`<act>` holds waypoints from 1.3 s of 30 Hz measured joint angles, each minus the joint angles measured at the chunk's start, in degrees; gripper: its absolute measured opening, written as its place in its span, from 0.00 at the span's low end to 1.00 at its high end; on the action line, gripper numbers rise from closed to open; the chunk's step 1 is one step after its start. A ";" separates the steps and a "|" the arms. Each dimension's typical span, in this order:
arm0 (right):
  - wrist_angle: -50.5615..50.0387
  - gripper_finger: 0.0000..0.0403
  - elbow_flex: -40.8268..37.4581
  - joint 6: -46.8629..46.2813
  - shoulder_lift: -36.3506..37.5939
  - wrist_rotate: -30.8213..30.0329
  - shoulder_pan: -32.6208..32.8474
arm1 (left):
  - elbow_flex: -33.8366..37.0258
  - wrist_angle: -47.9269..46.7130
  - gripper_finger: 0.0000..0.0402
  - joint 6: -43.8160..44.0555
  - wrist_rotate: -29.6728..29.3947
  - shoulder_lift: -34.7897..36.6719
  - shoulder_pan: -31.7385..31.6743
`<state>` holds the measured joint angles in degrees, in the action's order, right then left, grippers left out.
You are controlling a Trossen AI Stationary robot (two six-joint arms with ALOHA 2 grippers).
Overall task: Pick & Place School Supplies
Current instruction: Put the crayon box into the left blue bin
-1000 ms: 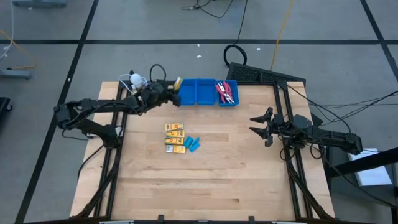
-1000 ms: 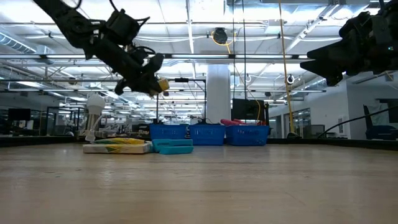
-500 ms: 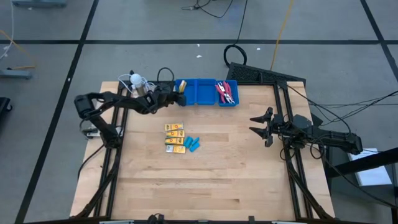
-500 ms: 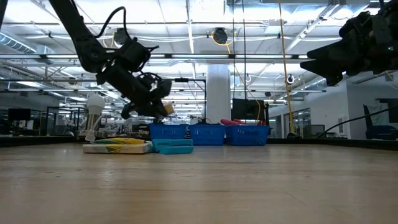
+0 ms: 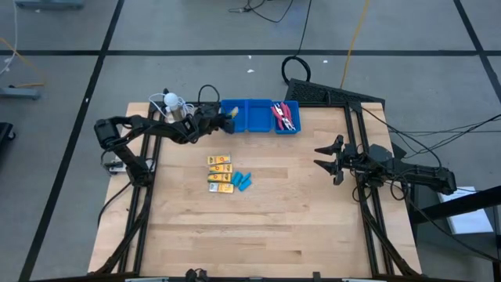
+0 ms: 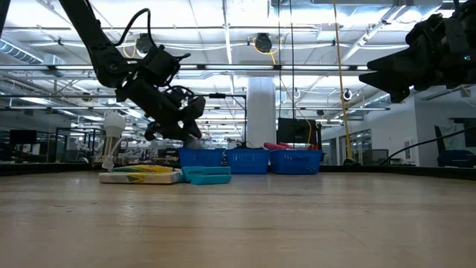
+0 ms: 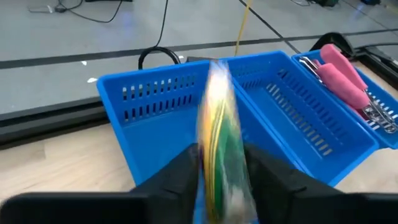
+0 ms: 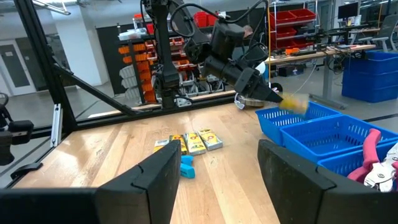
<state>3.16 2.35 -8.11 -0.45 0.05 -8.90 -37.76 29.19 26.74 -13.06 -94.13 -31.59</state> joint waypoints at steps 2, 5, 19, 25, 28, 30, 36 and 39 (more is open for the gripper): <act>0.00 0.51 0.00 0.01 0.00 0.00 -0.01 | 0.00 0.02 0.42 -0.10 0.00 0.00 0.00; 0.00 0.51 0.00 0.00 0.00 0.00 0.01 | 0.00 0.99 0.52 -2.04 0.02 0.00 0.00; 0.00 0.51 0.00 0.00 0.00 0.00 0.00 | -0.02 -18.26 0.64 -21.55 20.82 21.02 7.05; 0.00 0.51 0.00 0.01 0.00 0.00 0.00 | -0.02 -37.68 0.61 -23.12 11.06 25.97 16.53; 0.00 0.51 0.00 0.01 0.00 0.00 -0.01 | 0.00 -44.43 0.61 -22.80 4.90 25.22 19.92; -0.01 0.51 0.00 0.00 0.00 0.00 0.00 | 0.00 -46.63 0.61 -22.06 1.83 23.48 21.42; 0.02 0.51 0.00 0.01 0.00 0.00 -0.01 | 0.95 -48.72 0.61 -21.84 -1.53 17.97 21.88; 0.03 0.51 0.00 0.00 0.00 0.01 0.01 | 1.06 -48.04 0.61 -21.76 -1.55 14.48 21.50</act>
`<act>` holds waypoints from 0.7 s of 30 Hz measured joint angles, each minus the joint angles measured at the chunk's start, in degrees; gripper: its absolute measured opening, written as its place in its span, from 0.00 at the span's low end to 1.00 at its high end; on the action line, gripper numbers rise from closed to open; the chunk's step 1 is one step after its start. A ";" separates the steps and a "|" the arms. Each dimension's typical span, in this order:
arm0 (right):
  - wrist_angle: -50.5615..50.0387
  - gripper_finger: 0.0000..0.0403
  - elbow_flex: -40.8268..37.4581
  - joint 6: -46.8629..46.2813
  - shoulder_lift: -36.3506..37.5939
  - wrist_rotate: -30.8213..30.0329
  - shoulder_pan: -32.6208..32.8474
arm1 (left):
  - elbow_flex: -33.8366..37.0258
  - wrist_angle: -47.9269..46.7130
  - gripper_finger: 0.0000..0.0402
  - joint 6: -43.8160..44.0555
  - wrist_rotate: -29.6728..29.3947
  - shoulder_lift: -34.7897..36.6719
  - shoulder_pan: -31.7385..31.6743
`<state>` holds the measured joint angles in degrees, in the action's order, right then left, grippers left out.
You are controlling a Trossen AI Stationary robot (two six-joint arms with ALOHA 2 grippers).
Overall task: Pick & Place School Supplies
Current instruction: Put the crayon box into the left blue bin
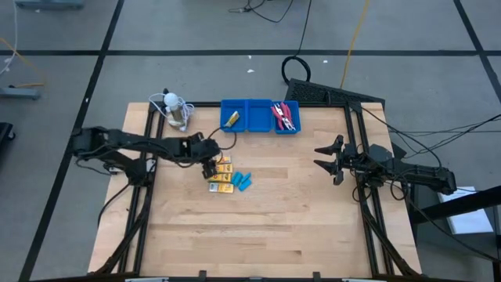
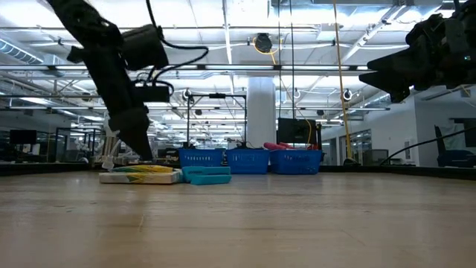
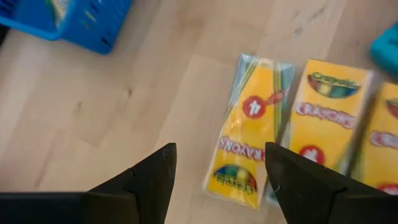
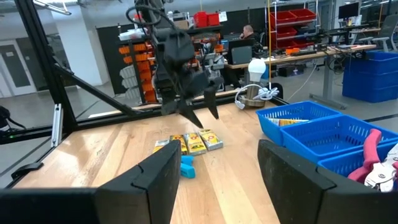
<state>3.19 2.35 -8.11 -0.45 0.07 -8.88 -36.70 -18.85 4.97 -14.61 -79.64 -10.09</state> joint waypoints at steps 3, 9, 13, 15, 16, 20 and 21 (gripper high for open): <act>-0.03 0.51 0.00 0.01 -0.01 -0.01 -0.02 | -0.01 0.40 0.61 -0.47 0.39 -3.13 -0.13; -0.03 0.51 0.00 0.01 -0.01 -0.01 -0.02 | -0.26 2.02 0.61 -0.94 0.38 -7.89 -0.13; -0.02 0.51 0.00 0.01 0.00 0.00 0.00 | -0.27 3.13 0.61 -1.67 1.46 -9.04 -0.14; -0.03 0.51 0.00 0.01 0.00 0.00 -0.01 | -0.25 3.36 0.61 -1.70 2.38 -9.09 -0.19; -0.02 0.51 0.00 0.01 0.00 -0.01 -0.01 | -0.25 3.33 0.61 -1.70 2.33 -9.12 -0.17; -0.01 0.51 0.00 0.01 0.00 -0.01 -0.02 | -0.23 2.85 0.61 -1.70 2.77 -9.13 -0.60; -0.03 0.52 0.00 0.01 0.00 -0.01 -0.02 | -0.23 2.70 0.61 -1.69 2.87 -9.15 -0.82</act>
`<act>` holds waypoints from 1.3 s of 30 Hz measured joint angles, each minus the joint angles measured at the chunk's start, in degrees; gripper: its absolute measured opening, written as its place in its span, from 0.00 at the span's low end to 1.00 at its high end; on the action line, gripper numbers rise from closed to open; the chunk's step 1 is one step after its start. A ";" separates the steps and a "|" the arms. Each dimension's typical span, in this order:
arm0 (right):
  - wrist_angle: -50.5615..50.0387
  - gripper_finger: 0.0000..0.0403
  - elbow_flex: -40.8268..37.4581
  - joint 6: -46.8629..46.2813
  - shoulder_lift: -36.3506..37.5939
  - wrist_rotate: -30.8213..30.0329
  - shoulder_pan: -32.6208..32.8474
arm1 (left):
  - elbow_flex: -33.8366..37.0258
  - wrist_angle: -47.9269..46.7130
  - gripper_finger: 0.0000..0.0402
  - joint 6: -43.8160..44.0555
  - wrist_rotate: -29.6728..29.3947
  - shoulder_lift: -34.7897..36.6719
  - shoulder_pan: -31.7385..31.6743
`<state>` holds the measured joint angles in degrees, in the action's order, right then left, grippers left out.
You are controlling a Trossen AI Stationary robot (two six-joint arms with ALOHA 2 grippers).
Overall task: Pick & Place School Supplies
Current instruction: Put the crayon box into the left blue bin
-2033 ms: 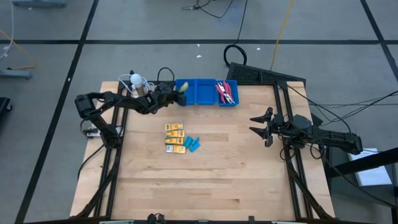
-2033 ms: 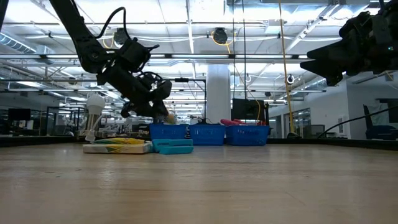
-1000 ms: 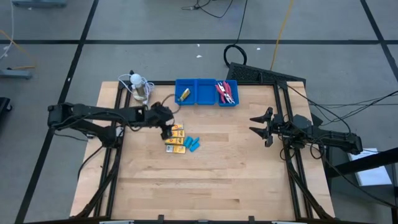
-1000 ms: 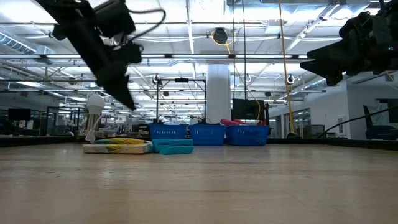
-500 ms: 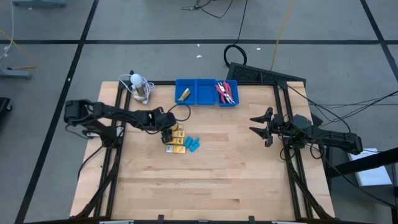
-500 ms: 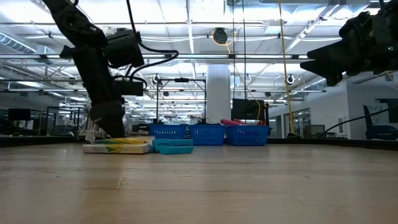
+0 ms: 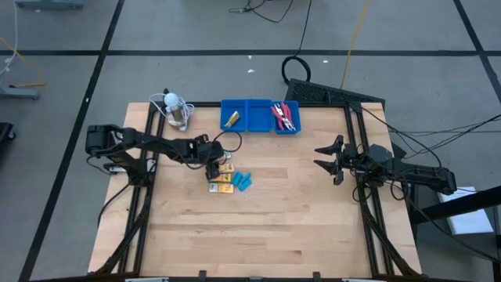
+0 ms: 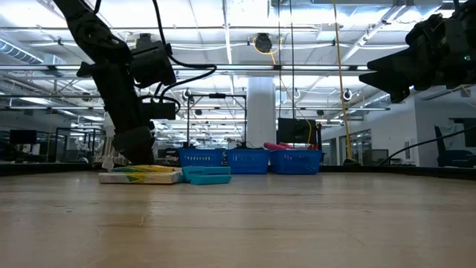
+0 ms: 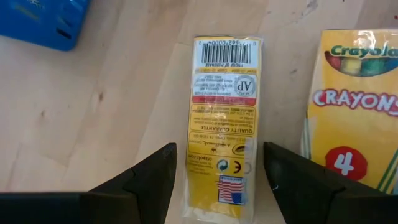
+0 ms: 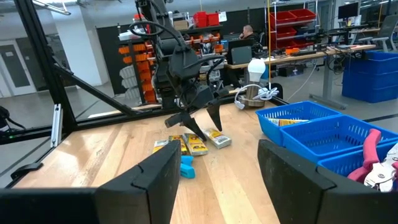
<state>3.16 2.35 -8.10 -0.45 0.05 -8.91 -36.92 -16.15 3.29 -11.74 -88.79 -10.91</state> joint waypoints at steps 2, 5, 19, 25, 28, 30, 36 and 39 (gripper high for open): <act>0.00 0.51 0.00 0.00 0.00 0.00 0.02 | 0.02 -0.12 0.61 -0.02 0.33 -0.02 -0.45; 0.00 0.51 0.00 0.00 0.00 0.01 0.02 | 0.06 -0.21 0.61 0.10 1.60 -0.02 -1.85; 0.00 0.51 0.00 0.00 0.00 0.00 0.00 | 0.09 -0.04 0.39 0.83 10.61 -0.07 -8.10; 0.02 0.52 0.00 -0.01 0.00 0.00 0.01 | 0.13 1.41 0.34 2.20 10.17 -0.09 -8.12; 0.02 0.51 0.00 0.00 0.00 0.00 0.01 | -0.03 2.17 0.36 3.35 10.00 0.62 -8.14; 0.00 0.51 0.00 0.00 0.00 0.00 0.00 | -0.15 2.36 0.36 3.52 9.98 1.32 -8.16; 0.01 0.51 0.00 -0.02 0.00 0.00 0.01 | -2.31 2.61 0.36 7.57 9.93 6.50 -8.16; 0.01 0.51 0.00 0.00 0.00 0.00 0.02 | -4.10 2.90 0.36 10.73 7.75 8.51 -8.21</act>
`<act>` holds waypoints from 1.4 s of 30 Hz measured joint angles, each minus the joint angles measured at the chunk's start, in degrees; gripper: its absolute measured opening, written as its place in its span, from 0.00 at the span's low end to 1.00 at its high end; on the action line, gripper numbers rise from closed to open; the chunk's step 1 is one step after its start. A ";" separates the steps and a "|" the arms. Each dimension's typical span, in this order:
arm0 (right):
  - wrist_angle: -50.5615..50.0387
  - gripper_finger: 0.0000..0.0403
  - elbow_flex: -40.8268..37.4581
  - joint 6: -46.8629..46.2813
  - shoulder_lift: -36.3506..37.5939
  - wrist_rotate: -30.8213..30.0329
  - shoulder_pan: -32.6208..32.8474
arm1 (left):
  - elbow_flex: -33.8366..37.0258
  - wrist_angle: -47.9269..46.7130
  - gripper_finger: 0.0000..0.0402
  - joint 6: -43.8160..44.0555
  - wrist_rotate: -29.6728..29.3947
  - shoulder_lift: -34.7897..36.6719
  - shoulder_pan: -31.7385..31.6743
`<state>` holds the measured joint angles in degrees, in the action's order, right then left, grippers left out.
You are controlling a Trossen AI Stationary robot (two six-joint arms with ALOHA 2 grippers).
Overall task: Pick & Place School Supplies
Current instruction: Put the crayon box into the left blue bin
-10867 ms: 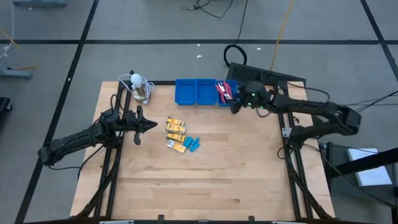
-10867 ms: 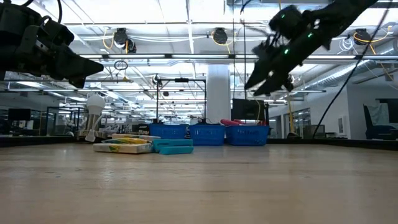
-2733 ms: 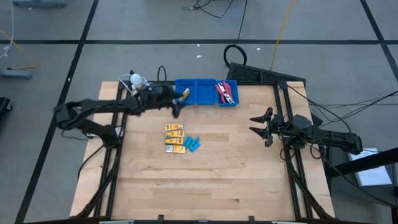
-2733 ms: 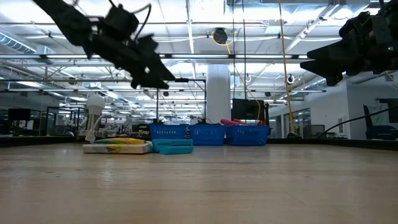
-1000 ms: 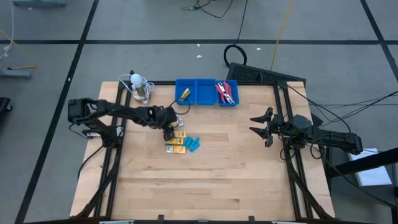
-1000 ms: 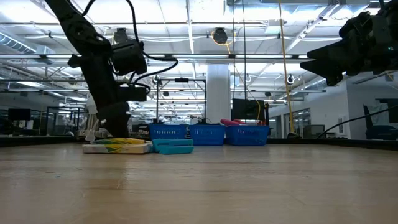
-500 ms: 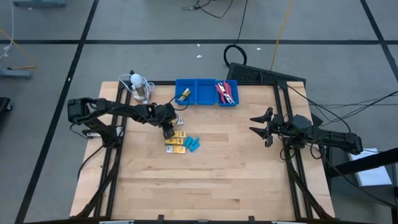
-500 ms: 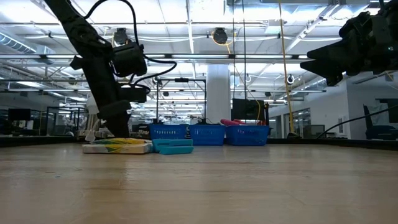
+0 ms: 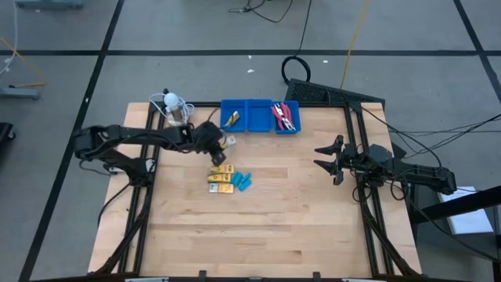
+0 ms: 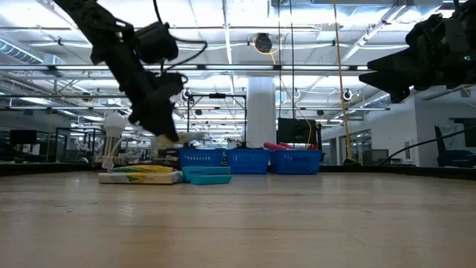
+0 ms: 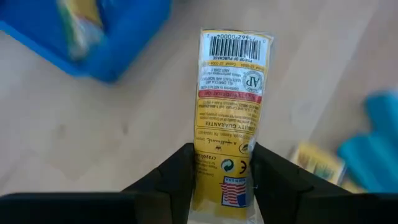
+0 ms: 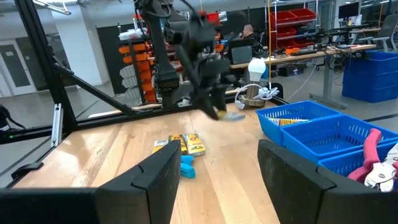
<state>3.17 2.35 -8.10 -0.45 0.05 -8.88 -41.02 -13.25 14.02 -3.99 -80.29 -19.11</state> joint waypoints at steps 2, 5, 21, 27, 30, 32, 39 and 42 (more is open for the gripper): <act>-0.01 0.51 0.00 0.00 -0.02 0.00 0.00 | -1.70 0.21 0.37 2.95 -1.94 1.02 -0.56; -0.01 0.51 0.00 0.00 0.00 0.00 0.00 | -5.63 0.08 0.37 5.16 -3.12 1.07 -2.69; 0.01 0.51 0.00 0.00 0.00 0.00 -0.02 | -23.34 -4.79 0.37 8.00 -3.01 -16.93 -14.45; -0.01 0.51 0.00 0.00 0.00 0.00 0.00 | -23.34 -2.62 0.37 9.26 -2.47 -21.39 -14.96; -0.01 0.51 0.00 -0.01 0.00 0.00 -0.02 | -23.34 -2.28 0.37 9.22 -3.08 -21.77 -14.99; -0.01 0.51 0.00 0.00 0.00 0.00 -0.02 | -23.34 -2.06 0.37 8.57 -5.03 -21.78 -14.99; 0.00 0.51 0.00 -0.02 0.00 0.00 -0.02 | -23.34 -1.86 0.38 8.81 -6.57 -21.75 -14.99; -0.01 0.51 0.00 0.00 0.00 0.00 -0.02 | -23.34 -1.88 0.43 8.79 -6.57 -21.75 -14.99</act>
<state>3.16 2.35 -8.10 -0.45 0.05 -8.90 -64.36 -15.12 22.81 -10.57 -102.04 -34.11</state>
